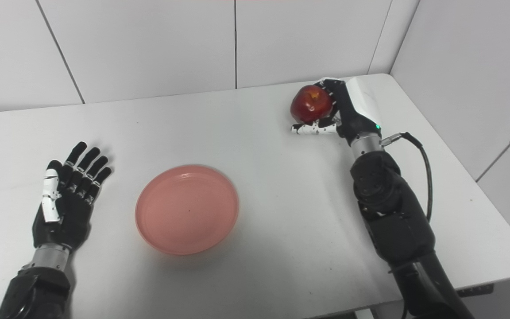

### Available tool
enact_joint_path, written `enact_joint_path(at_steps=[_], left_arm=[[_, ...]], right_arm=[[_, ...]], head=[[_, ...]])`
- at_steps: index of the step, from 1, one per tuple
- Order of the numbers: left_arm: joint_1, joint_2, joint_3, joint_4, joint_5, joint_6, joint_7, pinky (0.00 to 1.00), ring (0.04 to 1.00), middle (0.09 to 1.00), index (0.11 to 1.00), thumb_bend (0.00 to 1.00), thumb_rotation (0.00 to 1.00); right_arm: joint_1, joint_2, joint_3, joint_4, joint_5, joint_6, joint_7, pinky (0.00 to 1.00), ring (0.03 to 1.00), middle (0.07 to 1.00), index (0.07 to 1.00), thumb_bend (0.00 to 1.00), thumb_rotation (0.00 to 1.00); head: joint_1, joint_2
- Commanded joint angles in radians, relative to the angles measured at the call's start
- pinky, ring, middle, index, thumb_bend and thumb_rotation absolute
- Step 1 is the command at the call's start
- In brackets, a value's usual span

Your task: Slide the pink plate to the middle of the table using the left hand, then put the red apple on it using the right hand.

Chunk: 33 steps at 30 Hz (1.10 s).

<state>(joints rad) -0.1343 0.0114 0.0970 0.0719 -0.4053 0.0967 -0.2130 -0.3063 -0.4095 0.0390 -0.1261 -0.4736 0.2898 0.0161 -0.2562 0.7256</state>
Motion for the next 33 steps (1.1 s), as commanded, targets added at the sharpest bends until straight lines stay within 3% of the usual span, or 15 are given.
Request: enact_joint_path(at_steps=[1,3,9,16,33], left_arm=[[0.021,-0.013,-0.004,0.015,0.01,-0.009,0.008,0.9,0.883,0.878,0.869,0.41,1.0],[0.023,-0.019,-0.005,0.006,0.015,-0.006,0.016,0.9,0.879,0.875,0.866,0.41,1.0],[0.026,-0.029,-0.008,-0.003,0.02,-0.005,0.028,0.89,0.874,0.871,0.866,0.41,1.0],[0.026,-0.039,-0.01,-0.012,0.034,-0.001,0.039,0.89,0.87,0.867,0.862,0.42,1.0],[0.028,-0.066,-0.027,-0.029,0.069,-0.008,0.073,0.87,0.863,0.864,0.856,0.42,1.0]], right_arm=[[-0.035,-0.003,0.002,-0.048,-0.009,-0.023,-0.001,0.43,0.477,0.513,0.548,0.62,0.1],[-0.037,0.015,0.022,-0.072,-0.014,-0.029,0.013,0.41,0.469,0.509,0.541,0.61,0.06],[-0.042,0.066,0.07,-0.128,-0.054,0.0,0.05,0.41,0.477,0.516,0.534,0.62,0.11],[-0.043,0.116,0.113,-0.132,-0.044,-0.047,0.078,0.4,0.47,0.516,0.537,0.61,0.09],[-0.01,0.227,0.242,-0.131,-0.079,-0.04,0.111,0.36,0.439,0.505,0.54,0.62,0.13]], head=[[0.006,0.002],[0.01,0.002],[0.028,0.003],[0.064,0.004],[0.166,0.015]])
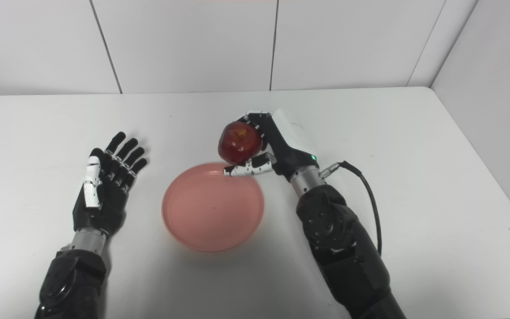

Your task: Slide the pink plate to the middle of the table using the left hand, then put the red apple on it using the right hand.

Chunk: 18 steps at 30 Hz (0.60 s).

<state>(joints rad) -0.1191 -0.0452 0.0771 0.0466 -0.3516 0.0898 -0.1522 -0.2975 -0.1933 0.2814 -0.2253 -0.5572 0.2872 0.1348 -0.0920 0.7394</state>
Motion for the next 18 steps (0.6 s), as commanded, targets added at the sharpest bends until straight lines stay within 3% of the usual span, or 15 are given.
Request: enact_joint_path(at_steps=[1,9,15,18], left_arm=[[0.014,-0.01,-0.008,-0.002,0.016,-0.002,0.013,0.87,0.863,0.864,0.857,0.42,1.0],[0.013,-0.017,-0.011,0.001,0.027,-0.008,0.017,0.86,0.856,0.858,0.848,0.42,1.0],[0.015,-0.018,-0.013,-0.004,0.028,-0.009,0.023,0.86,0.859,0.861,0.851,0.42,1.0],[0.015,-0.019,-0.014,-0.008,0.035,-0.005,0.032,0.86,0.857,0.858,0.849,0.42,1.0]], right_arm=[[-0.015,0.016,0.003,-0.029,0.006,-0.041,-0.008,0.36,0.442,0.505,0.539,0.62,0.12],[0.005,0.047,0.039,0.025,0.0,-0.106,-0.026,0.34,0.426,0.49,0.529,0.63,0.11],[0.013,0.058,0.055,0.054,0.0,-0.126,-0.028,0.36,0.445,0.506,0.536,0.63,0.1],[0.02,0.068,0.07,0.058,-0.02,-0.103,-0.013,0.37,0.45,0.513,0.542,0.63,0.12]], head=[[0.011,0.001],[0.035,0.002],[0.048,0.004],[0.051,0.005]])
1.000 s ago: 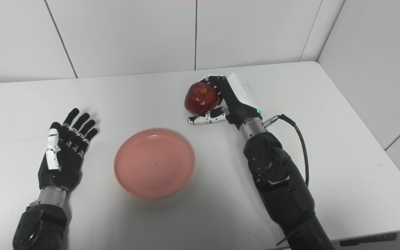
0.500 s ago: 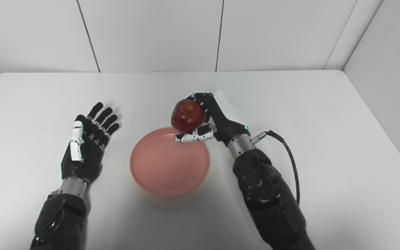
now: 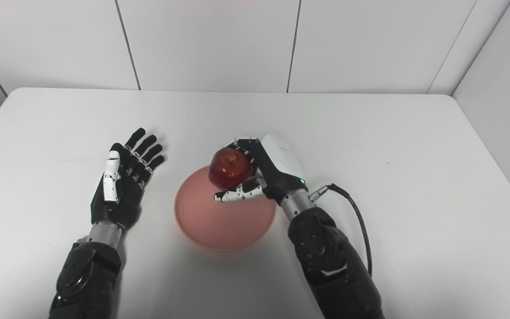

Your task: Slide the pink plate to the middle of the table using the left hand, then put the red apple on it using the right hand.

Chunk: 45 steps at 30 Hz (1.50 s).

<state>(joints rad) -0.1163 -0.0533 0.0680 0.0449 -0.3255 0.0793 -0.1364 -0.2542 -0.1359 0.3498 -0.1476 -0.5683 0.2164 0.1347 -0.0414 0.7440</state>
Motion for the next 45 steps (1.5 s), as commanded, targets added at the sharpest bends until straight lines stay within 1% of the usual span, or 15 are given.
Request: enact_joint_path(at_steps=[1,5,8,11,14,19,22,27,33,35,37,39,45], left_arm=[[0.013,-0.013,-0.004,-0.009,0.01,0.008,0.018,0.86,0.857,0.858,0.85,0.42,1.0],[0.01,-0.011,-0.003,-0.004,0.007,0.005,0.016,0.86,0.861,0.861,0.852,0.42,1.0],[0.009,-0.013,-0.001,-0.002,0.005,0.01,0.02,0.86,0.858,0.856,0.848,0.42,1.0],[0.008,-0.014,0.0,-0.003,0.001,0.014,0.02,0.87,0.86,0.858,0.851,0.42,1.0],[0.01,-0.017,-0.001,-0.009,0.008,0.015,0.026,0.86,0.853,0.852,0.843,0.41,1.0],[0.01,-0.018,-0.005,-0.016,0.006,0.019,0.026,0.87,0.859,0.857,0.848,0.41,1.0],[0.01,-0.02,-0.007,-0.018,0.008,0.021,0.03,0.86,0.857,0.853,0.846,0.41,1.0],[0.01,-0.015,-0.008,-0.014,0.008,0.015,0.026,0.87,0.862,0.859,0.849,0.42,1.0],[0.012,-0.019,-0.006,-0.024,0.009,0.025,0.034,0.86,0.858,0.855,0.847,0.42,1.0],[0.012,-0.02,-0.006,-0.024,0.009,0.025,0.034,0.86,0.855,0.853,0.844,0.41,1.0],[0.012,-0.019,-0.006,-0.024,0.008,0.025,0.033,0.86,0.855,0.854,0.845,0.41,1.0],[0.012,-0.019,-0.006,-0.023,0.005,0.026,0.031,0.86,0.857,0.855,0.847,0.41,1.0],[0.012,-0.015,-0.006,-0.017,0.001,0.02,0.024,0.87,0.863,0.862,0.854,0.41,1.0]], right_arm=[[-0.021,0.013,0.006,-0.018,-0.011,-0.03,-0.011,0.37,0.45,0.515,0.543,0.63,0.11],[-0.014,0.021,0.021,0.0,-0.02,-0.03,-0.008,0.37,0.447,0.514,0.541,0.64,0.12],[-0.01,0.025,0.029,0.019,-0.012,-0.042,-0.008,0.36,0.438,0.503,0.538,0.64,0.1],[-0.009,0.027,0.033,0.03,-0.01,-0.038,-0.004,0.35,0.432,0.498,0.541,0.63,0.09],[-0.008,0.03,0.037,0.038,-0.012,-0.024,0.001,0.34,0.428,0.496,0.539,0.63,0.12],[-0.006,0.029,0.041,0.053,-0.016,-0.013,0.008,0.35,0.439,0.508,0.544,0.63,0.13],[-0.006,0.028,0.043,0.058,-0.02,-0.011,0.01,0.33,0.421,0.5,0.545,0.63,0.13],[-0.006,0.031,0.046,0.066,-0.028,-0.01,0.009,0.32,0.415,0.496,0.545,0.63,0.13],[-0.005,0.029,0.048,0.065,-0.036,-0.01,0.01,0.31,0.41,0.497,0.55,0.64,0.12],[-0.004,0.029,0.048,0.061,-0.042,-0.005,0.009,0.31,0.408,0.497,0.552,0.64,0.14],[-0.002,0.032,0.047,0.057,-0.05,0.002,0.007,0.31,0.412,0.503,0.556,0.65,0.14],[-0.001,0.036,0.045,0.052,-0.057,0.017,0.01,0.32,0.422,0.517,0.562,0.68,0.17],[0.002,0.037,0.043,0.029,-0.081,0.048,0.032,0.38,0.483,0.572,0.599,0.8,0.28]], head=[[0.004,0.001],[0.009,0.0],[0.011,-0.001],[0.013,0.0],[0.013,0.001],[0.015,0.003],[0.015,0.004],[0.015,0.003],[0.014,0.003],[0.013,0.002],[0.013,0.001],[0.013,0.001],[0.013,0.002]])
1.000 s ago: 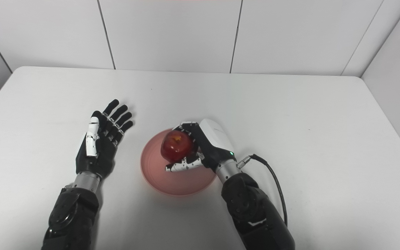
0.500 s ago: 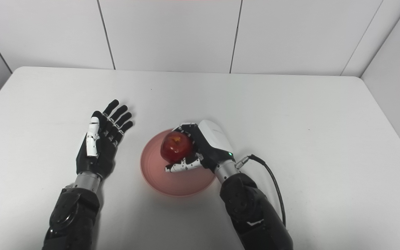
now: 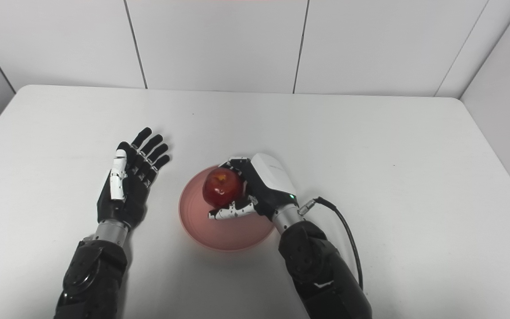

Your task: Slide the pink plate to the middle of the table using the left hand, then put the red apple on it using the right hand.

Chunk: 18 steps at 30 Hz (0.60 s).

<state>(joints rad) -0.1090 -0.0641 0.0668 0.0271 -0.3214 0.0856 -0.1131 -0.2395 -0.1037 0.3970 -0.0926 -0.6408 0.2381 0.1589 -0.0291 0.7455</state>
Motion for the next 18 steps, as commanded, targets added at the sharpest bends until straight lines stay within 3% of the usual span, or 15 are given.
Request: enact_joint_path(at_steps=[1,11,18], left_arm=[[0.005,-0.004,-0.004,0.0,-0.003,0.014,0.001,0.87,0.863,0.861,0.852,0.41,1.0],[0.004,-0.005,0.0,0.005,-0.006,0.014,0.001,0.86,0.859,0.859,0.852,0.41,1.0],[0.005,-0.001,0.0,0.01,-0.006,0.007,-0.002,0.86,0.859,0.856,0.848,0.41,1.0]], right_arm=[[-0.012,0.005,-0.005,-0.029,-0.011,0.029,0.011,0.4,0.503,0.585,0.609,0.83,0.29],[0.002,-0.006,-0.008,-0.06,-0.005,0.015,0.031,0.54,0.622,0.673,0.687,0.96,0.34],[0.013,-0.014,-0.016,-0.091,0.016,0.014,0.05,0.62,0.699,0.739,0.739,1.0,0.34]], head=[[0.0,0.0],[-0.001,0.001],[-0.004,0.0]])
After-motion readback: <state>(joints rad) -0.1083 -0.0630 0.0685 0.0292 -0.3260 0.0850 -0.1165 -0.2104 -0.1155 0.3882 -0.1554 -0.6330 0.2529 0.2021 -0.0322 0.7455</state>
